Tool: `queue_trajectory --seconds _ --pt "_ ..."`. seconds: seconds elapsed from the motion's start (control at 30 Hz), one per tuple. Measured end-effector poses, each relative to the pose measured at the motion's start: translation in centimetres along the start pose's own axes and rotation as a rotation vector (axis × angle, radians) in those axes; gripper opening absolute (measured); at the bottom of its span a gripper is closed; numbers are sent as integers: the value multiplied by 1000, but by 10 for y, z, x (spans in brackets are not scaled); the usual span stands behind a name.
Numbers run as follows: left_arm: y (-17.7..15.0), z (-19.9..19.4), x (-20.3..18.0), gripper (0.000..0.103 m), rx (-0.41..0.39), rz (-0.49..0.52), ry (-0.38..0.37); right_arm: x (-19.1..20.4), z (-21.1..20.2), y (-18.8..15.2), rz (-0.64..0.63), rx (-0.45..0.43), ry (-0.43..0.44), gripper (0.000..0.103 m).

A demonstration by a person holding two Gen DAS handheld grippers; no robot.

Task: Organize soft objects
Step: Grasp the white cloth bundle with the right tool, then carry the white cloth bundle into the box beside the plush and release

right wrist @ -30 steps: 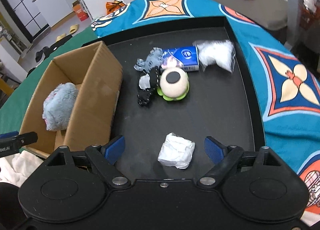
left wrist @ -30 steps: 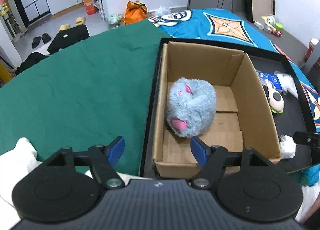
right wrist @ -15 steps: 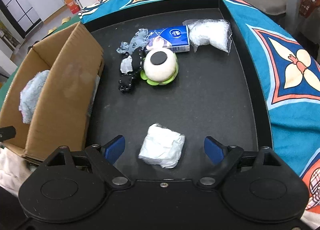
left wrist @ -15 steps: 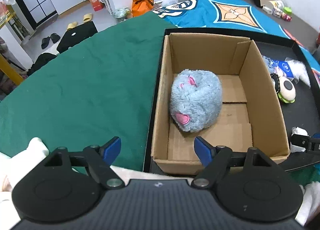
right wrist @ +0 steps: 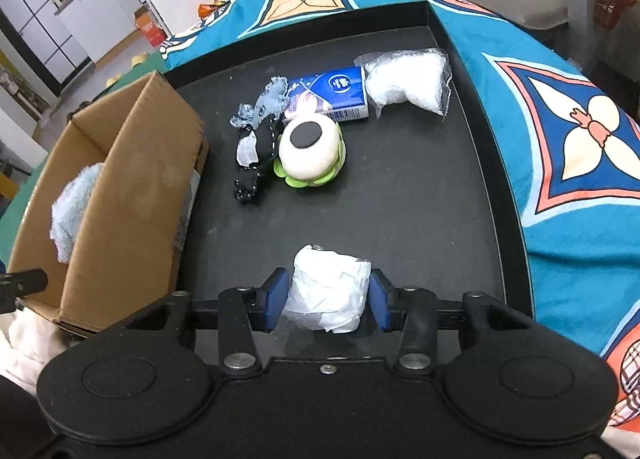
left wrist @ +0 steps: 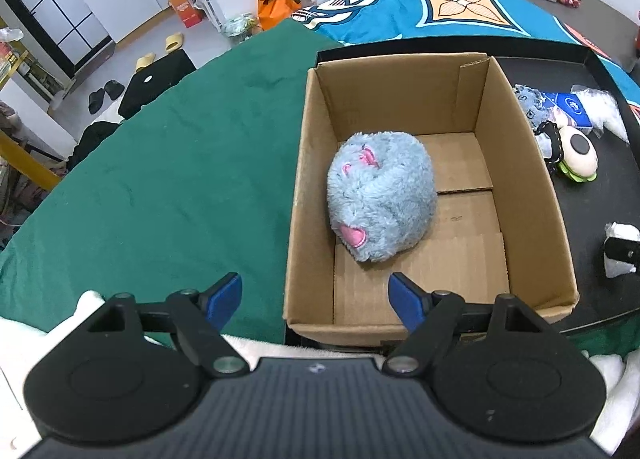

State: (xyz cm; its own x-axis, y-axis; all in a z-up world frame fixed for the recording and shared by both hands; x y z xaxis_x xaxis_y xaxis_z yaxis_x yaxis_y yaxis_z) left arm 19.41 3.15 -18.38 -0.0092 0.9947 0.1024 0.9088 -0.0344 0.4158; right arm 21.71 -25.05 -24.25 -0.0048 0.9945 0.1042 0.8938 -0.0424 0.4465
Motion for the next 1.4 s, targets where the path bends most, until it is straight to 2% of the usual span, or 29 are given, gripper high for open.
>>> queue_trajectory --seconds 0.2,0.3,0.73,1.03,1.23,1.4 --pt "-1 -3 2 79 -4 -10 11 0 -5 3 3 -19 2 43" --pt "-2 -3 5 79 -7 -18 10 1 -11 6 -18 -47 -36 43" --pt "-8 -1 21 79 -38 -76 -35 10 -39 33 -9 -90 -27 43" --pt "-12 0 32 79 -59 -119 -72 40 -56 59 -65 -156 -15 43" --pt "-14 3 34 79 -78 -138 -82 61 -63 64 -117 -174 -1 43" --pt "-16 3 32 79 -100 -128 -79 82 -64 65 -144 -174 44 43"
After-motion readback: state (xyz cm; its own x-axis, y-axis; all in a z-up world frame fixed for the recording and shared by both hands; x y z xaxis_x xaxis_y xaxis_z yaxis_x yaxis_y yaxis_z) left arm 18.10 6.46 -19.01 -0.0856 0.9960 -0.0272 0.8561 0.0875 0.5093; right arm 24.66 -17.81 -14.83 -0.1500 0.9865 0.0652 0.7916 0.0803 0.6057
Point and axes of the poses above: each gripper's, at about its wrist camera, not at the fingertips, and z roughly the way its jaws point, x to its left, y to its top, the point moved 2 cm from there along z, roughly the way its jaws point, and after that the axes turned 9 degrees about -y, right-handed, at the moved point
